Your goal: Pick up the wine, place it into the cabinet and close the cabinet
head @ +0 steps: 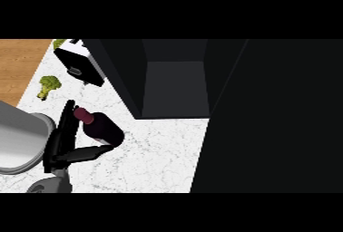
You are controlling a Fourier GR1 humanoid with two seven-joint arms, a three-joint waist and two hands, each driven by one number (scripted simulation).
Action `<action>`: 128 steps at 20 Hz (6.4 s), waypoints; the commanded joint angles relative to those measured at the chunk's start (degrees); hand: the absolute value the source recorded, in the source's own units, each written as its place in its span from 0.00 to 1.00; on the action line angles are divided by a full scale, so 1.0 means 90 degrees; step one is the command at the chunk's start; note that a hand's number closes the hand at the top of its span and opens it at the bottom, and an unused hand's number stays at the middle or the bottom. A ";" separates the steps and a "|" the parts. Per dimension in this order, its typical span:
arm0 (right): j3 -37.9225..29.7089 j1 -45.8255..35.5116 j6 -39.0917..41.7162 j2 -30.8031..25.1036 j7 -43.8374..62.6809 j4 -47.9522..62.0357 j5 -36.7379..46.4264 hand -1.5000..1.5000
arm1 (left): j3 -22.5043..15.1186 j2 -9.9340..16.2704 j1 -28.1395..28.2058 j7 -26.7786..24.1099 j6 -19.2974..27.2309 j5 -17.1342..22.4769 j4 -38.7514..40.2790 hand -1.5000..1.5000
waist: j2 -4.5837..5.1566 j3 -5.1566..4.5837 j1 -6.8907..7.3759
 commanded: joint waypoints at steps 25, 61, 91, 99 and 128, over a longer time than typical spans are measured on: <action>0.0351 0.0573 -0.0352 -0.0845 -0.0121 -0.1177 0.0692 0.00 | 0.0516 0.0161 -0.1179 -0.2315 -0.1142 0.0486 0.3657 0.00 | 0.0009 0.0004 -0.0042; 0.0362 0.1021 -0.0747 -0.1400 -0.0629 -0.1277 0.0432 0.00 | -0.1251 -0.0488 0.0454 -0.2127 -0.2175 0.0286 0.0433 1.00 | -0.0029 0.0011 0.0099; 0.0086 0.1653 -0.0793 -0.1935 -0.1439 -0.1497 -0.0241 0.00 | -0.2690 -0.0558 -0.1100 -0.0309 0.0944 0.0262 -0.0435 1.00 | 0.0007 0.0010 -0.0021; 0.0297 0.1504 -0.0779 -0.1736 -0.1574 -0.1083 -0.0170 0.00 | -0.2515 -0.0559 -0.2542 -0.0517 0.1251 0.0593 0.1233 1.00 | 0.0029 0.0005 -0.0075; 0.0015 0.2324 -0.0288 -0.1970 -0.2905 -0.1056 -0.1023 0.00 | -0.2716 -0.0559 -0.5729 -0.1179 0.2215 0.2238 0.5570 1.00 | 0.0127 0.0011 -0.0455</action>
